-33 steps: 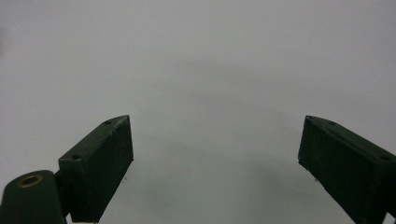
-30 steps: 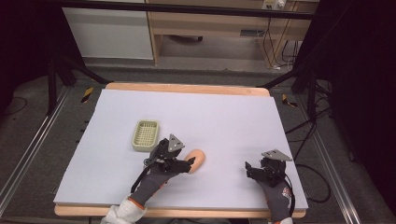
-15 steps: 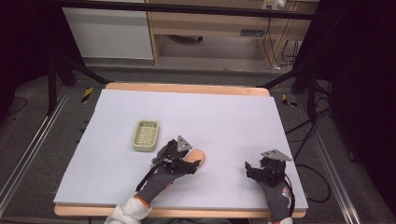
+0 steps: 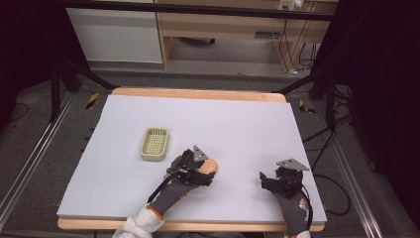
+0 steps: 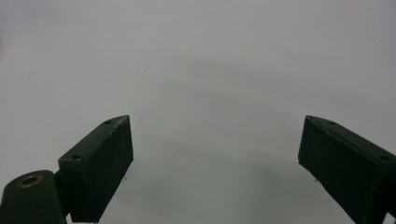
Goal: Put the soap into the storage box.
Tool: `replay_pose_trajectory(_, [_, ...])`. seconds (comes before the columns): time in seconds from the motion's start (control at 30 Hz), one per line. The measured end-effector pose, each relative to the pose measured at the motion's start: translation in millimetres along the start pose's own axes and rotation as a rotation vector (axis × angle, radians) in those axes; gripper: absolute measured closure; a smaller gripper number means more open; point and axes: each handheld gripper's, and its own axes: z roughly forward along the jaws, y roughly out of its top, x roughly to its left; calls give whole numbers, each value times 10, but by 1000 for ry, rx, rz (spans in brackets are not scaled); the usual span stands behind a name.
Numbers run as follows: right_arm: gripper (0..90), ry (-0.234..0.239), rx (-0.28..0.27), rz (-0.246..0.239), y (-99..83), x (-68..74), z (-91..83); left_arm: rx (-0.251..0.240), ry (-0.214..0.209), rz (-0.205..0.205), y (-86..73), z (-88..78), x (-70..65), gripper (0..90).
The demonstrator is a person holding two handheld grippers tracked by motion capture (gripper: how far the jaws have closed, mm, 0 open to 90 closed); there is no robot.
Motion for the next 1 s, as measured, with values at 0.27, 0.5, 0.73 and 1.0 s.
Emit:
replay_pose_trajectory(0.27, [104, 3, 3, 3, 1, 0, 3, 19, -9, -4, -18, 68, -11, 248])
replay_pose_trajectory(0.5, [104, 4, 4, 4, 1, 0, 4, 32, -10, -11, -35, 111, -1, 273])
replay_pose_trajectory(0.73, [105, 6, 5, 6, 2, 0, 6, 54, -10, -24, -50, 167, 3, 280])
replay_pose_trajectory(1.0, [105, 8, 8, 7, 3, 0, 9, 56, -12, -33, -52, 180, 10, 297])
